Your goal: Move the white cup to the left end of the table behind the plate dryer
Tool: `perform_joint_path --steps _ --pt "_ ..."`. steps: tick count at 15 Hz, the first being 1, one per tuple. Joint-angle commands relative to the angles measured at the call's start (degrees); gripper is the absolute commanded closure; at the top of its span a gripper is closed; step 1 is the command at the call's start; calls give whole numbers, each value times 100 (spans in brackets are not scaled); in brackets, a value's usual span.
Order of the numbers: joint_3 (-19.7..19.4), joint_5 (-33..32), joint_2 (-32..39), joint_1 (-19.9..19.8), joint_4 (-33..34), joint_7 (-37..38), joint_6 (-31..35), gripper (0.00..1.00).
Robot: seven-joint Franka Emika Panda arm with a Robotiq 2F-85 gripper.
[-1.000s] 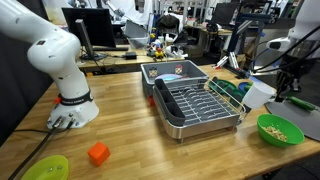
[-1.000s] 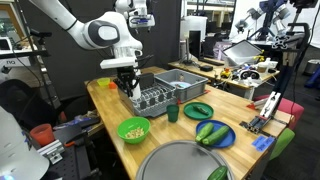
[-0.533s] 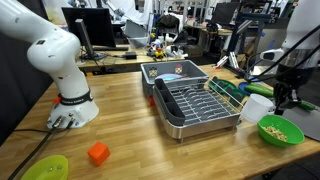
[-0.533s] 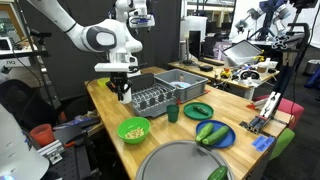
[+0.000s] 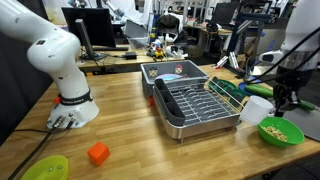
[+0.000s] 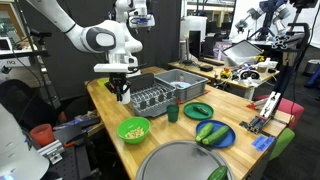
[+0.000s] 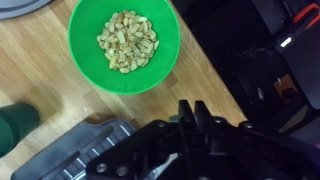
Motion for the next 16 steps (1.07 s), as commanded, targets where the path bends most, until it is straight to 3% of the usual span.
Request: perform_joint_path --steps 1,4,10,16 --pt "167 -161 122 101 -18 146 -313 98" --pt "345 -286 263 225 -19 278 -531 98" --pt "492 -1352 1046 265 450 497 -616 98" --pt "595 -1313 1940 217 944 391 -245 98"
